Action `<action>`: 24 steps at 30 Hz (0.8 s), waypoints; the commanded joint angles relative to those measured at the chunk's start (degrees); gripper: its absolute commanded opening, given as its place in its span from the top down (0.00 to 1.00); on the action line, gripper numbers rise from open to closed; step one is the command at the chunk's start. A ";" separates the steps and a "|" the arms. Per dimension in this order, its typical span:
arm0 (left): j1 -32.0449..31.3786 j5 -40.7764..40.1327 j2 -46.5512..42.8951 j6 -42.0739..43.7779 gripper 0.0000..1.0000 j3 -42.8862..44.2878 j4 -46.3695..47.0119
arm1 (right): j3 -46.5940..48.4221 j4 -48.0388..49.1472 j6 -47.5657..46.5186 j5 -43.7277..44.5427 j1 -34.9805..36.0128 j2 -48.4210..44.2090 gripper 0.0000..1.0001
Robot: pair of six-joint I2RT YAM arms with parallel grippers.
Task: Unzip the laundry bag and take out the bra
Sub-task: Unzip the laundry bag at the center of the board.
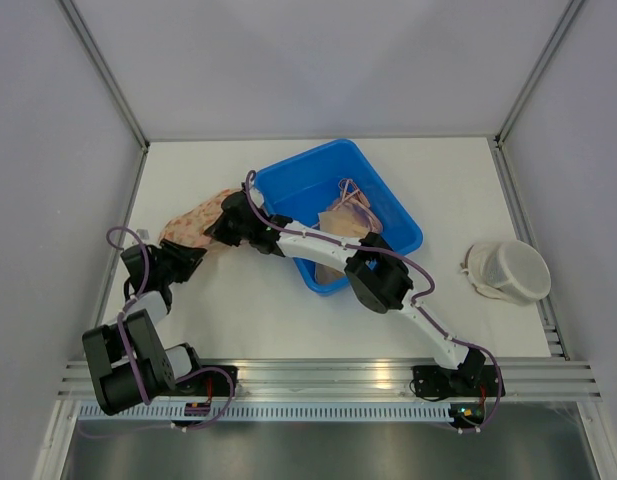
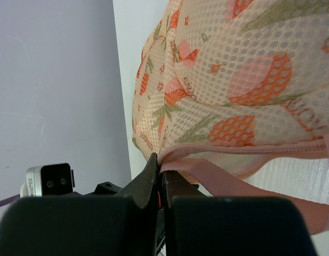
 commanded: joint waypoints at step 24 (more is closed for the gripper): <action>-0.24 0.19 3.24 -0.05 0.57 -3.50 15.66 | -1.74 3.88 2.13 -3.48 -1.27 -6.06 1.00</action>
